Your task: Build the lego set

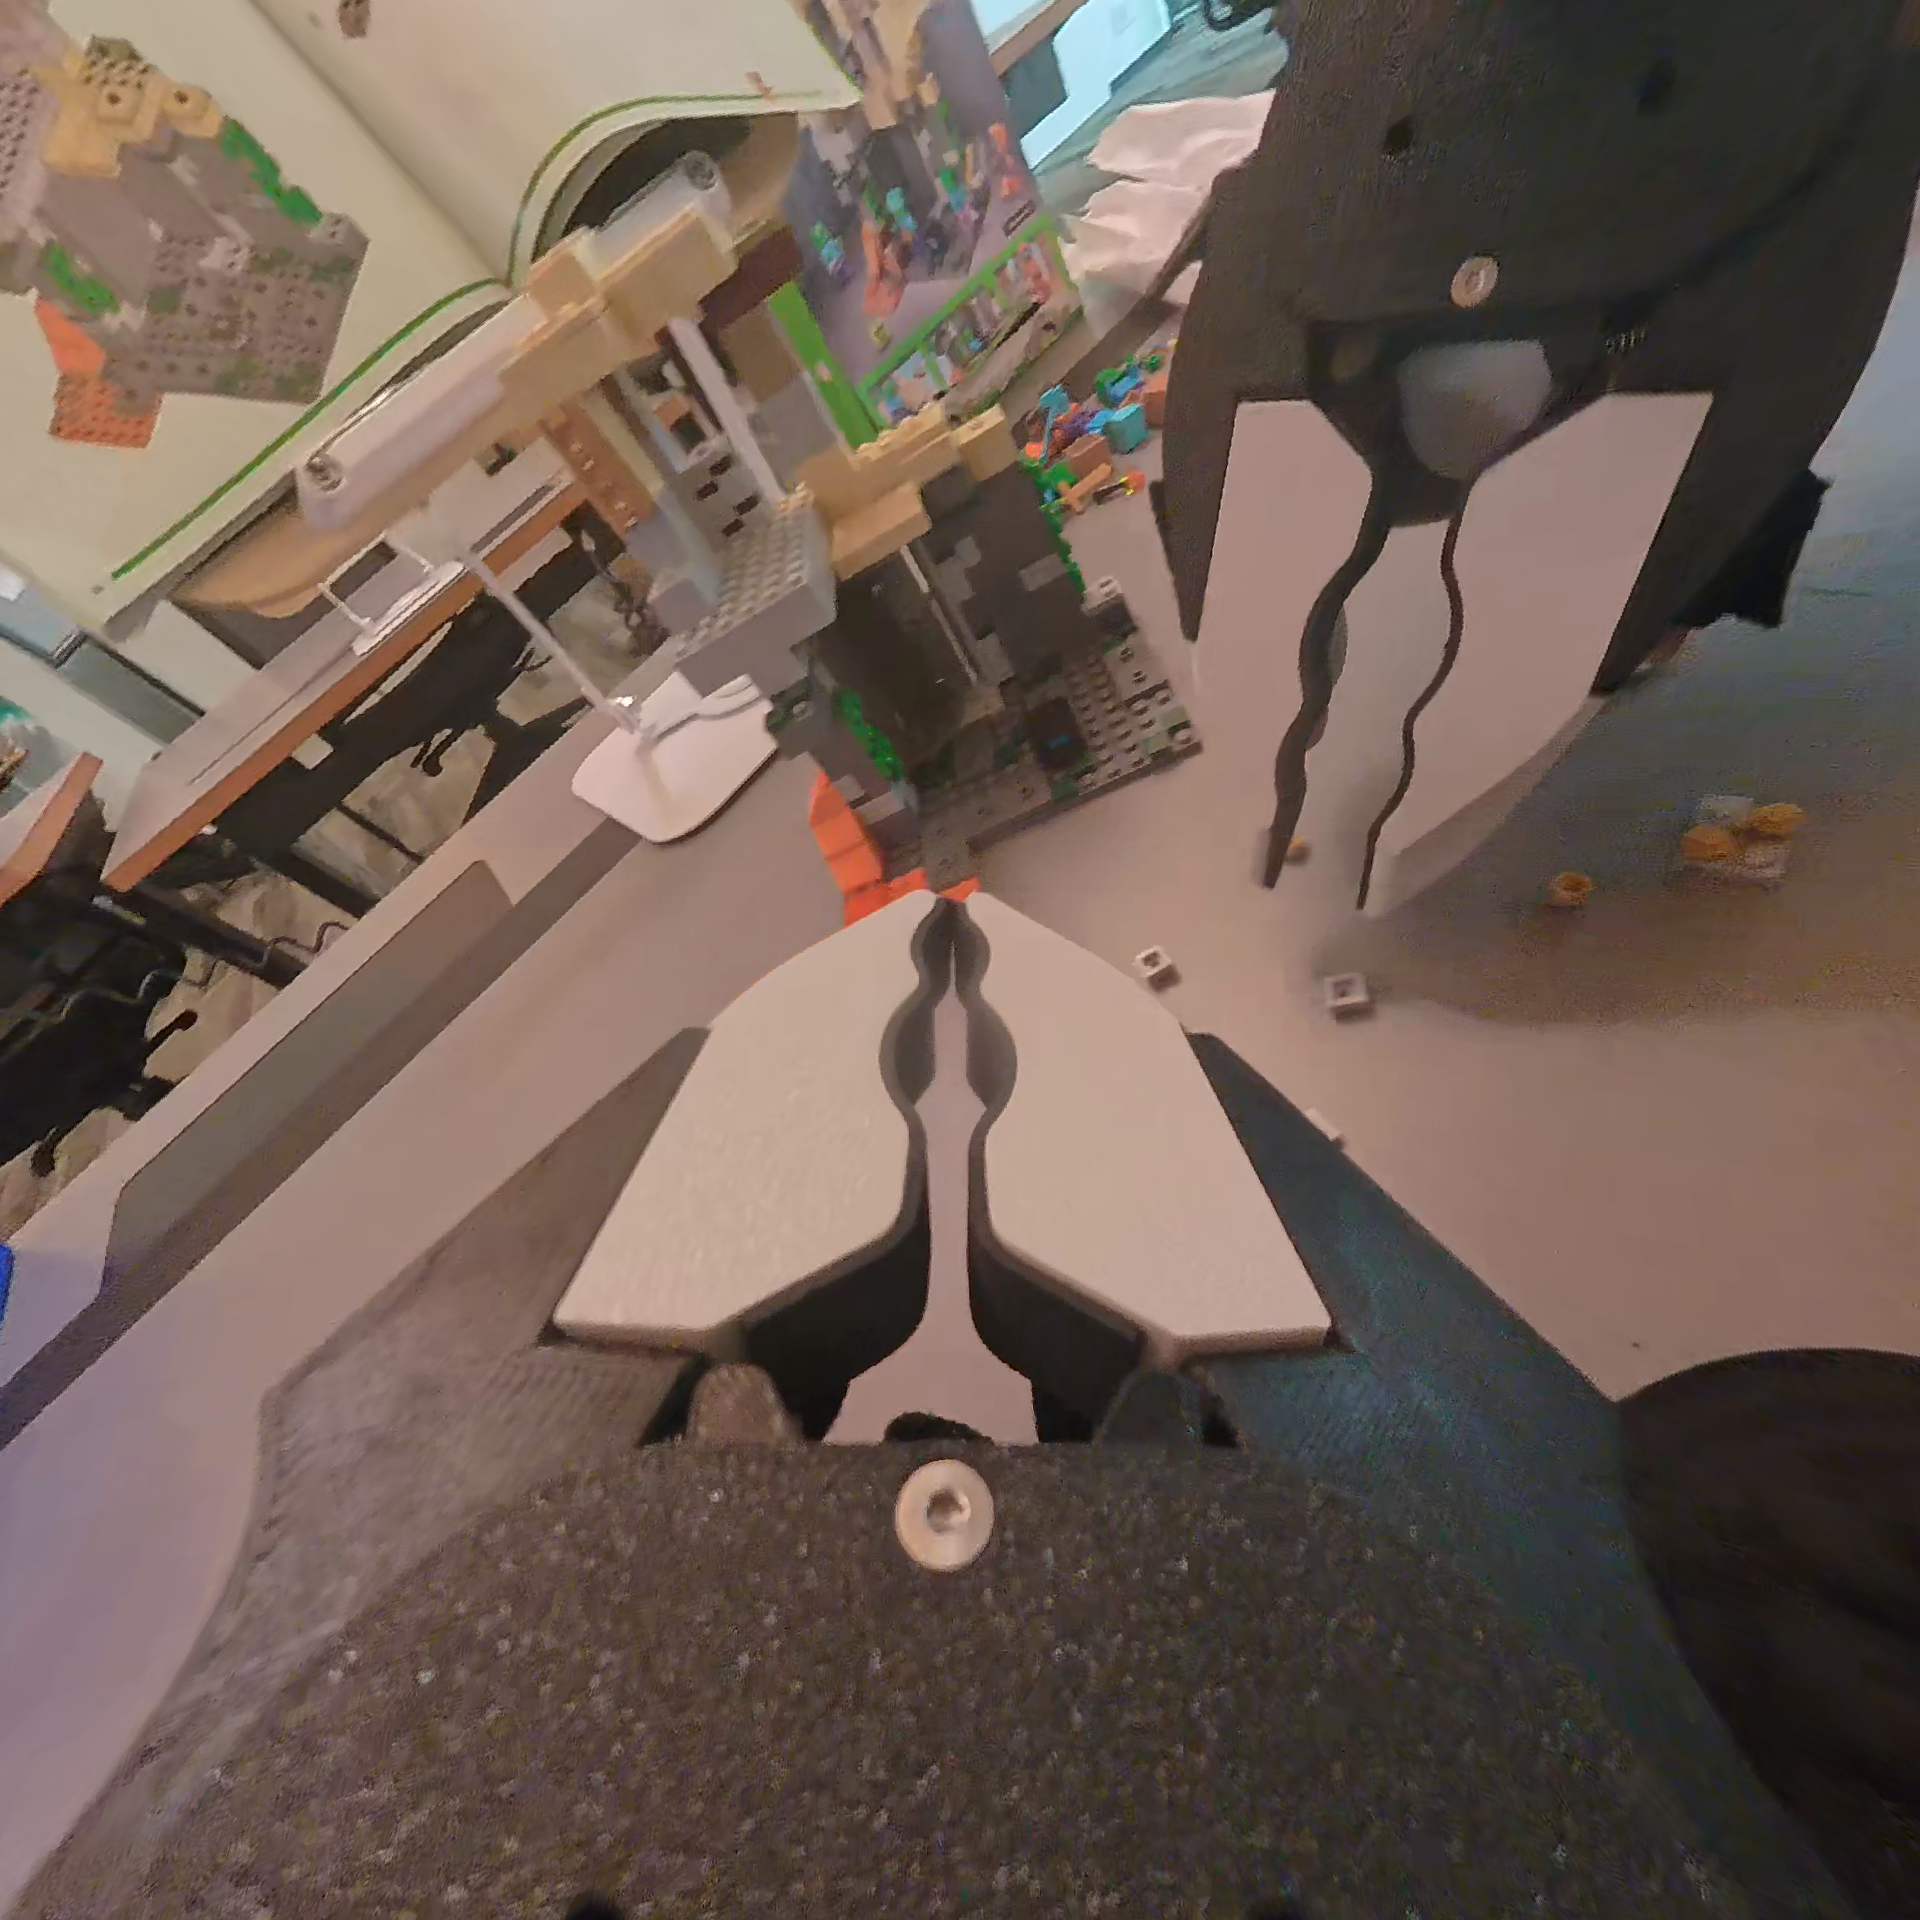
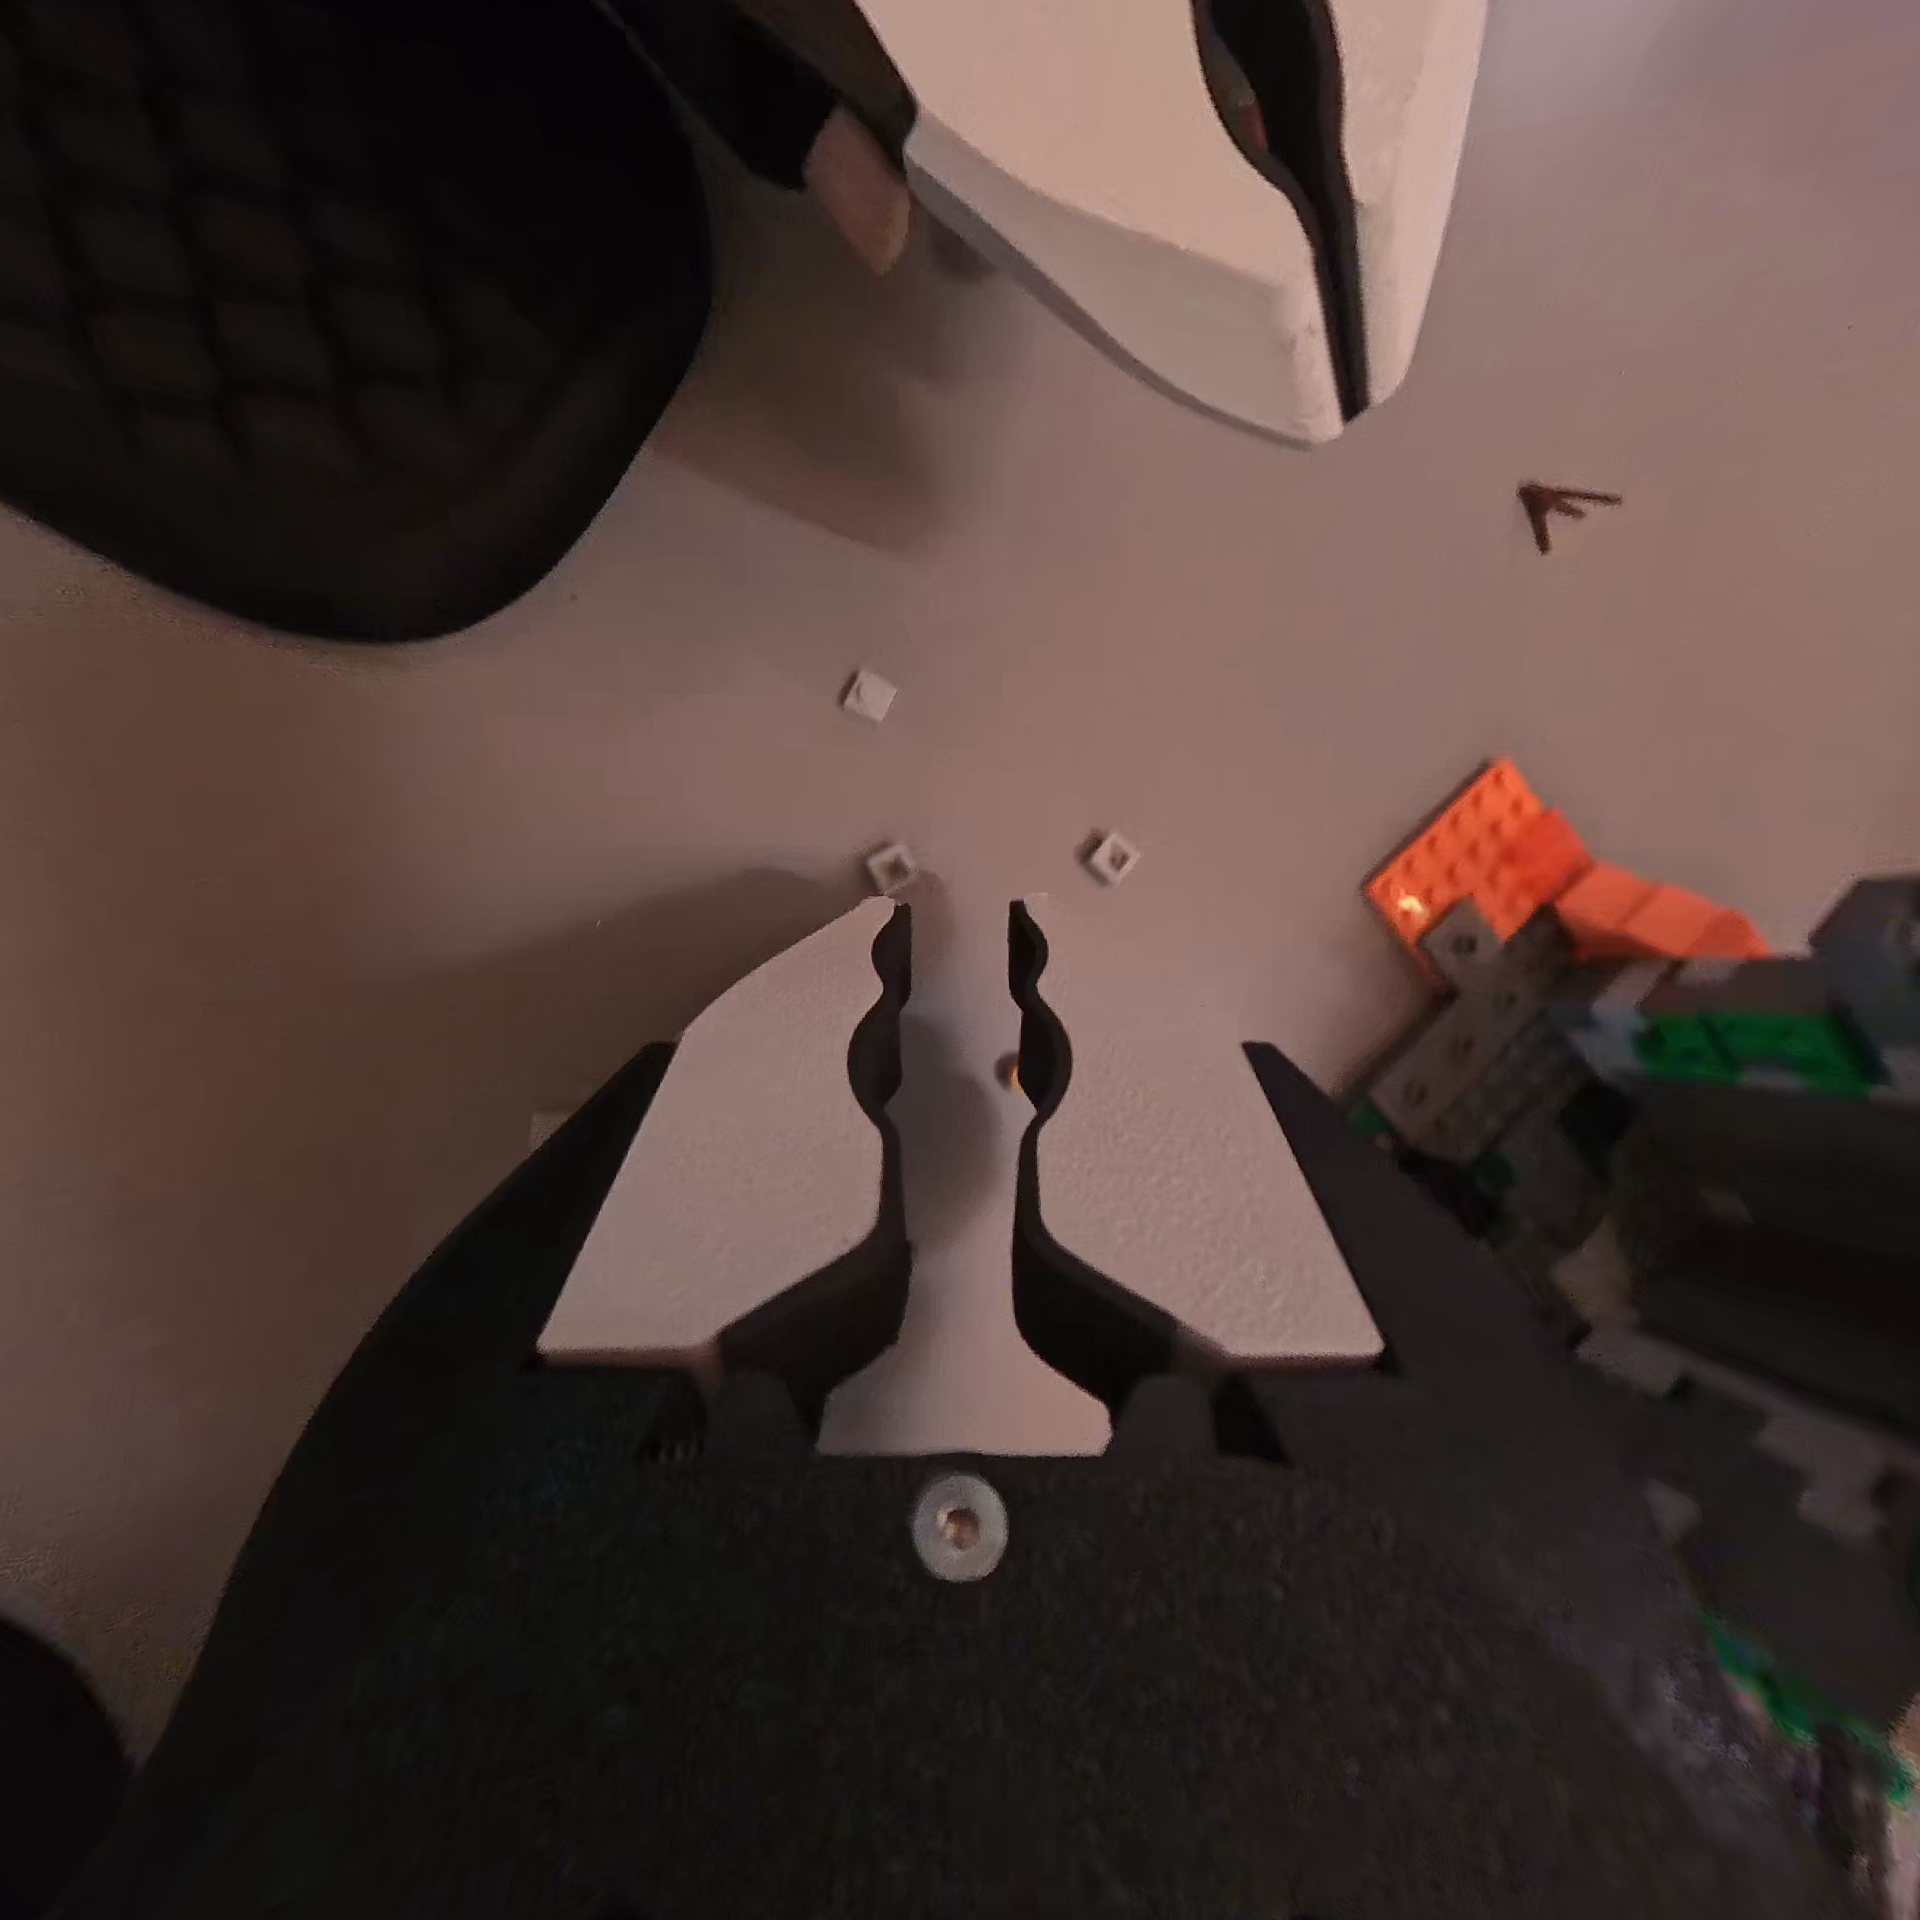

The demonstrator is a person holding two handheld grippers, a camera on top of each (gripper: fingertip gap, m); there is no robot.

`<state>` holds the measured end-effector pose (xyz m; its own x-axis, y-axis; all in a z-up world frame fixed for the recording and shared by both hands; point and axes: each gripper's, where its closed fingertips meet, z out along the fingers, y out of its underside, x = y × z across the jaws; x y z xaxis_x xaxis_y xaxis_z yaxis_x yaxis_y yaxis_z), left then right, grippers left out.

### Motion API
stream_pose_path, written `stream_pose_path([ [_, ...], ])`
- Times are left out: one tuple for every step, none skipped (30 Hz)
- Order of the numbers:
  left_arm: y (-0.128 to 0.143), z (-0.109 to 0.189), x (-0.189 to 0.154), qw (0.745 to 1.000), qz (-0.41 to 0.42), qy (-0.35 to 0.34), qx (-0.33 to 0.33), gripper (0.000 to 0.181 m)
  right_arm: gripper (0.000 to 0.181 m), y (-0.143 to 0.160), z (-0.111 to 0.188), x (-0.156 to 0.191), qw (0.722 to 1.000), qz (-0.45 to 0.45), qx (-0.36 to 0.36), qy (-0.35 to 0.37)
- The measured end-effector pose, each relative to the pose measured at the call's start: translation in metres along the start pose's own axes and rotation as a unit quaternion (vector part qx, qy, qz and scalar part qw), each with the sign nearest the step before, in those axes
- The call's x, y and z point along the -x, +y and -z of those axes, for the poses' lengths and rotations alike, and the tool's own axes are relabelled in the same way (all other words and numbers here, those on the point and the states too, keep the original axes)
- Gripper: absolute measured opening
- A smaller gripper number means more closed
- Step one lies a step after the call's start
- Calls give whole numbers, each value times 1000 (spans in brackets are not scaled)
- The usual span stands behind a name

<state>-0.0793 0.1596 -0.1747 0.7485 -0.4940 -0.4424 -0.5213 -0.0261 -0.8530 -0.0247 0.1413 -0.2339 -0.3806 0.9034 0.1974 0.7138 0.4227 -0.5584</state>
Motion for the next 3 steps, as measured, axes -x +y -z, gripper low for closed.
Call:
stream_pose_path([
  [3, 1, 5, 1000, 3, -8, 7, 0, 17, -5, -5, -1, 1000, 4, -1, -10],
  [5, 1, 9, 1000, 4, -16, 12, 0, 17, -12, -9, -1, 1000, 8, -5, -21],
  [7, 2, 14, 1000, 5, -25, 17, 0, 16, -19, -12, 1, 999, 15, -7, -31],
])
